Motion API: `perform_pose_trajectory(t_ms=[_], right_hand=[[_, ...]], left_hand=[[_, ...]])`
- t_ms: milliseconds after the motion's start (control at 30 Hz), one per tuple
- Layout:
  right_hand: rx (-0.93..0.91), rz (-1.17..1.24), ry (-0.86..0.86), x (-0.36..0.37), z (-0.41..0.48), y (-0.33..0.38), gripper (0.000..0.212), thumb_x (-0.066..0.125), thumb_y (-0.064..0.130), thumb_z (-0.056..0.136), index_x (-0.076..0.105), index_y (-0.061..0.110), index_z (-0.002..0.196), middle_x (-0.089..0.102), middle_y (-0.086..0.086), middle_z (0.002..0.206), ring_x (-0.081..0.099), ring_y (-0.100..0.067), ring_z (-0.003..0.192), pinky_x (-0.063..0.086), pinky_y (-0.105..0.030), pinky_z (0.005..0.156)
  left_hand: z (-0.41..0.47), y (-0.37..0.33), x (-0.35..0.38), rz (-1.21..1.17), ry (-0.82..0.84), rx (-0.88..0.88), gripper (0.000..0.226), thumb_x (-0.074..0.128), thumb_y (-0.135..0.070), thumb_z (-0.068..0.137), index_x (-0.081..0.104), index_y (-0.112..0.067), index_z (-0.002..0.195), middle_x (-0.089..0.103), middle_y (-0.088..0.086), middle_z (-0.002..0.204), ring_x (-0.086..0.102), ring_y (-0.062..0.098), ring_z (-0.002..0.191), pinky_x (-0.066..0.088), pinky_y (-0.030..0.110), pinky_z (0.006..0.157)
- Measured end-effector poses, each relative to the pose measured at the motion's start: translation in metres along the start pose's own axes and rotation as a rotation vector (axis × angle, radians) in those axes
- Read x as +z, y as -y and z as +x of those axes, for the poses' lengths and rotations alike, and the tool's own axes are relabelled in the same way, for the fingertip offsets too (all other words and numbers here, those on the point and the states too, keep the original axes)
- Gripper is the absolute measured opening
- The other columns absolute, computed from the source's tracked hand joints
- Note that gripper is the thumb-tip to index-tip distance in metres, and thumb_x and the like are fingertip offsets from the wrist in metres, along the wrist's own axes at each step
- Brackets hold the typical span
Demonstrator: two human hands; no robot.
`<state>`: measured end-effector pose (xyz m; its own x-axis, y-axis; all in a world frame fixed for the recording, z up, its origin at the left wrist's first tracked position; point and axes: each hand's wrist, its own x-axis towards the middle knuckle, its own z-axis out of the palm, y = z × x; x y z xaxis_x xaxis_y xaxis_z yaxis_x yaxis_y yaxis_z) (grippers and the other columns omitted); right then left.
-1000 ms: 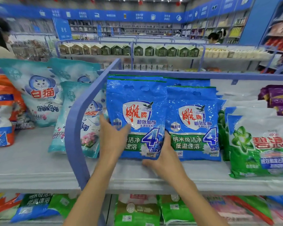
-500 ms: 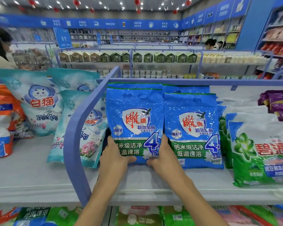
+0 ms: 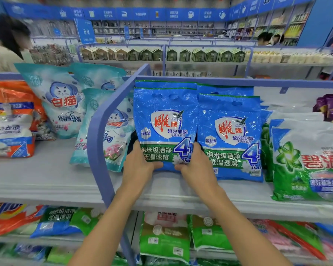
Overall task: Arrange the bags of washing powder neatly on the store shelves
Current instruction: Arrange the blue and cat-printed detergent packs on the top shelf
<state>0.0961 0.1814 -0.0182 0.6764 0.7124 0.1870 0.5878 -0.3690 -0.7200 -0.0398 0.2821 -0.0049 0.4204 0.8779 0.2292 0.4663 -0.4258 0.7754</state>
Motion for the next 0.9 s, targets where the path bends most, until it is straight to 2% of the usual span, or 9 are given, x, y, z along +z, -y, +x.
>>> perform_pose_trajectory(t_ms=[100, 200, 300, 400, 467, 533, 633, 733, 900], right_hand=[[-0.033, 0.008, -0.008, -0.003, -0.001, -0.002, 0.063, 0.084, 0.026, 0.078, 0.047, 0.012, 0.126, 0.065, -0.011, 0.119, 0.063, -0.032, 0.107, 0.044, -0.033, 0.079], [-0.083, -0.032, -0.011, -0.003, -0.007, -0.01, 0.059, 0.079, 0.03, 0.084, 0.047, 0.012, 0.131, 0.063, -0.008, 0.117, 0.062, -0.029, 0.105, 0.046, -0.034, 0.077], [-0.135, -0.081, -0.023, -0.006, -0.018, -0.019, 0.053, 0.067, 0.024, 0.093, 0.047, 0.016, 0.141, 0.061, -0.005, 0.121, 0.06, -0.025, 0.109, 0.047, -0.035, 0.082], [-0.167, -0.149, -0.001, -0.011, -0.033, -0.019, 0.055, 0.058, 0.028, 0.101, 0.041, 0.011, 0.15, 0.052, -0.009, 0.142, 0.054, -0.03, 0.124, 0.047, -0.043, 0.098], [-0.187, -0.173, 0.021, -0.014, -0.048, -0.019, 0.057, 0.054, 0.035, 0.104, 0.038, 0.01, 0.153, 0.045, -0.008, 0.152, 0.049, -0.03, 0.133, 0.046, -0.045, 0.104], [-0.22, -0.168, 0.034, -0.018, -0.068, -0.019, 0.055, 0.05, 0.039, 0.105, 0.04, 0.012, 0.153, 0.044, -0.005, 0.155, 0.048, -0.027, 0.137, 0.046, -0.043, 0.104], [-0.237, -0.165, 0.051, -0.02, -0.103, -0.021, 0.055, 0.049, 0.04, 0.106, 0.042, 0.012, 0.153, 0.045, -0.006, 0.156, 0.042, -0.024, 0.143, 0.037, -0.039, 0.114], [-0.231, -0.134, 0.024, -0.016, -0.143, -0.016, 0.055, 0.052, 0.04, 0.105, 0.046, 0.011, 0.151, 0.047, -0.005, 0.155, 0.039, -0.023, 0.144, 0.028, -0.038, 0.121], [-0.191, -0.078, 0.11, 0.01, -0.223, 0.009, 0.059, 0.05, 0.045, 0.105, 0.041, 0.016, 0.155, 0.039, 0.001, 0.161, 0.031, -0.015, 0.149, 0.025, -0.033, 0.122]], left_hand=[[-0.003, 0.0, 0.0, 0.042, -0.005, -0.043, 0.069, 0.092, -0.023, 0.068, 0.052, -0.01, 0.123, 0.067, 0.002, 0.113, 0.062, 0.029, 0.11, 0.033, 0.029, 0.07], [-0.013, 0.002, 0.001, 0.124, -0.012, -0.045, 0.063, 0.088, -0.034, 0.075, 0.052, -0.01, 0.121, 0.068, 0.005, 0.115, 0.063, 0.027, 0.107, 0.034, 0.029, 0.071], [-0.03, 0.006, 0.0, 0.215, -0.001, 0.023, 0.05, 0.076, -0.034, 0.088, 0.05, -0.012, 0.124, 0.066, 0.002, 0.109, 0.064, 0.027, 0.104, 0.036, 0.029, 0.07], [-0.053, 0.012, -0.004, 0.291, 0.033, 0.109, 0.054, 0.065, -0.033, 0.095, 0.045, -0.013, 0.142, 0.064, 0.005, 0.129, 0.059, 0.029, 0.121, 0.049, 0.038, 0.087], [-0.072, 0.015, -0.009, 0.31, 0.067, 0.116, 0.066, 0.058, -0.036, 0.101, 0.031, -0.012, 0.156, 0.055, 0.01, 0.146, 0.053, 0.031, 0.132, 0.047, 0.042, 0.101], [-0.092, 0.02, -0.015, 0.301, 0.064, 0.108, 0.07, 0.05, -0.042, 0.104, 0.02, -0.015, 0.161, 0.051, 0.011, 0.15, 0.05, 0.031, 0.134, 0.045, 0.043, 0.105], [-0.124, 0.028, -0.026, 0.274, 0.047, 0.165, 0.063, 0.051, -0.038, 0.104, 0.029, -0.014, 0.159, 0.042, 0.007, 0.158, 0.038, 0.025, 0.146, 0.035, 0.042, 0.117], [-0.164, 0.046, -0.044, 0.224, 0.027, 0.207, 0.054, 0.058, -0.029, 0.102, 0.043, -0.013, 0.152, 0.05, 0.005, 0.152, 0.042, 0.025, 0.143, 0.039, 0.047, 0.116], [-0.247, 0.09, -0.093, 0.144, -0.028, 0.111, 0.051, 0.06, -0.03, 0.101, 0.049, -0.019, 0.149, 0.052, -0.003, 0.151, 0.042, 0.016, 0.144, 0.036, 0.042, 0.119]])
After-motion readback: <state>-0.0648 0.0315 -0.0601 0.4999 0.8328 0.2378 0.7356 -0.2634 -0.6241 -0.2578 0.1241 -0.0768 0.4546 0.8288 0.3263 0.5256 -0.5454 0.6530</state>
